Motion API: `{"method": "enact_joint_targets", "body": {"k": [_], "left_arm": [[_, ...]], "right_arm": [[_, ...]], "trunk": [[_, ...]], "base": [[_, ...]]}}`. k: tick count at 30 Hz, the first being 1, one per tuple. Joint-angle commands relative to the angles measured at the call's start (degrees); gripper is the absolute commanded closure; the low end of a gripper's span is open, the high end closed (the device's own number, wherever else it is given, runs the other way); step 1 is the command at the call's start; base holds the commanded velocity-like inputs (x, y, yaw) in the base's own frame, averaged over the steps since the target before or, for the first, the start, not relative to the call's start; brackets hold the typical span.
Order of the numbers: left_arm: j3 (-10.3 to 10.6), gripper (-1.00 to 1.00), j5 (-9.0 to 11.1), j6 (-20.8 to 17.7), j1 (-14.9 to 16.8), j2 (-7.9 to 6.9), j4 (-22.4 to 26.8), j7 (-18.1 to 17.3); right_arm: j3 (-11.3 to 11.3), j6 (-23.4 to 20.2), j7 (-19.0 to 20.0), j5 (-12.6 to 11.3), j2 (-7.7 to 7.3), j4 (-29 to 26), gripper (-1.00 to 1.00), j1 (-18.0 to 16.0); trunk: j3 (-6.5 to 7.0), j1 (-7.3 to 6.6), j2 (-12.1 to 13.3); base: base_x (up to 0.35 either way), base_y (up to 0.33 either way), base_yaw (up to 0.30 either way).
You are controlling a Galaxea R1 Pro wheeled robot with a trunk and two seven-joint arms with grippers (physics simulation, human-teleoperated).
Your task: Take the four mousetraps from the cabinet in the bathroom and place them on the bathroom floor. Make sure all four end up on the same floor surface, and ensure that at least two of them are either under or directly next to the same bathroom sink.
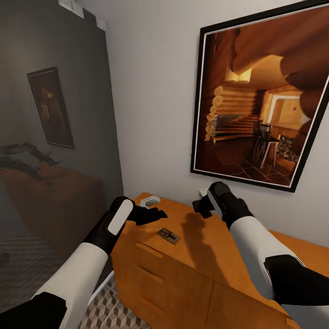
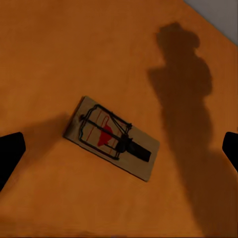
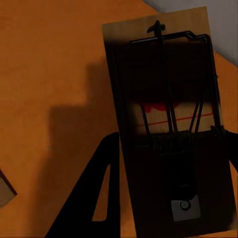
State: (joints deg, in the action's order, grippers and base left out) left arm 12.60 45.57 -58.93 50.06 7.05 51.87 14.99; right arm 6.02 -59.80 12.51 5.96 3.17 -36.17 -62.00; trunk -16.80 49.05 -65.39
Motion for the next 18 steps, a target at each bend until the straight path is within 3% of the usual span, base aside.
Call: {"method": "enact_joint_targets", "body": {"k": [1,18], "left_arm": [[0.1,-1.00,0.6,-0.1,0.0,-0.02,0.1,0.6],[0.0,-1.00,0.7,-0.1,0.0,-0.02,0.0,0.6]], "right_arm": [[0.0,-0.2,0.5,0.7,0.02,0.0,1.00,0.0],[0.0,-0.2,0.5,0.7,0.17,0.0,1.00,0.0]], "trunk": [[-0.08,0.01,0.0],[-0.08,0.01,0.0]], "base": [[0.000,0.124,-0.100],[0.000,0.014,-0.232]]}}
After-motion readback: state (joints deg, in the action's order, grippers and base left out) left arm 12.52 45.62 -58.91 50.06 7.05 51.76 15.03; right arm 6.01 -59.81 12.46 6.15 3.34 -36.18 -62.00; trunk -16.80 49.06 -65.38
